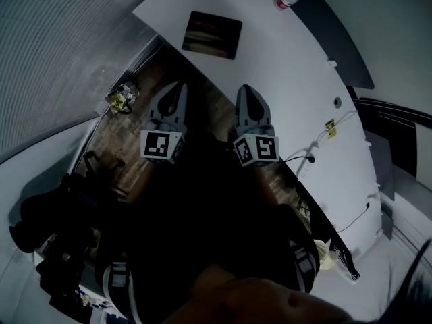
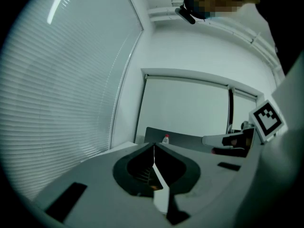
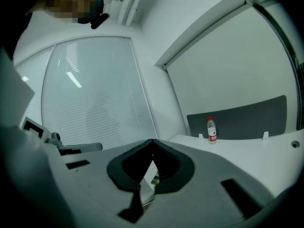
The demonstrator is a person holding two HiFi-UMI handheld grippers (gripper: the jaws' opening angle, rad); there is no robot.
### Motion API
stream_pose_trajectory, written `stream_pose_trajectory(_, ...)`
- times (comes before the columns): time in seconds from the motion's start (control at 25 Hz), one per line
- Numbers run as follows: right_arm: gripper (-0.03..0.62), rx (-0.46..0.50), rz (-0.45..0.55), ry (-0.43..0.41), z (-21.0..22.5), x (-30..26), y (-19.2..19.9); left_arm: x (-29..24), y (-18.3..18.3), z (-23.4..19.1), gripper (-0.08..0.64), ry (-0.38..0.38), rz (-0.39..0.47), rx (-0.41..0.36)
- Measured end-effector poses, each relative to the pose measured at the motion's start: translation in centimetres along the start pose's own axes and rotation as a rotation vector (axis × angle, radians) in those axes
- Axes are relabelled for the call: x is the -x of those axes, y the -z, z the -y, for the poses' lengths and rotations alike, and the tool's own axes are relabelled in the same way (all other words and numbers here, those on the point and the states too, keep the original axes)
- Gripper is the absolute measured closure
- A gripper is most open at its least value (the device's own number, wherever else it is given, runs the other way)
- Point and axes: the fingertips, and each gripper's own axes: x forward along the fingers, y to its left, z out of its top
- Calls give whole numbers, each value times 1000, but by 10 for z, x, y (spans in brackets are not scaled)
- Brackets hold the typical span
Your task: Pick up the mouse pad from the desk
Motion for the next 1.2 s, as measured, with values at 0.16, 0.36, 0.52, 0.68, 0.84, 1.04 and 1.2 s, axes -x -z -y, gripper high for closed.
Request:
stream_pose_trajectory(0.16,592,6,1,34,0,-33,2,-26,3,-29,555,12,-51,7)
stream_pose_trajectory(0.36,591,12,-10,80,1,-70,2,-59,-3,-58,555,52,-60,-7)
stream_pose_trajectory(0.52,591,8,-16,119,4,-96,0,-84,-8,-78,555,94,-48,-20)
stream_pose_trajectory(0.68,591,13,-29,159,8,-118,0,-101,-9,-96,555,119,-62,-14)
stream_pose_trajectory(0.84,591,10,-34,195,9,-139,0,-117,-3,-108,555,161,-104,-21)
stream_pose_trajectory(1.04,591,-5,-60,224,18,-153,4,-133,8,-116,555,181,-136,-35)
stream_pose_trajectory(1.2,591,-11,-86,236,33,-165,9,-150,20,-121,555,186,-150,-47)
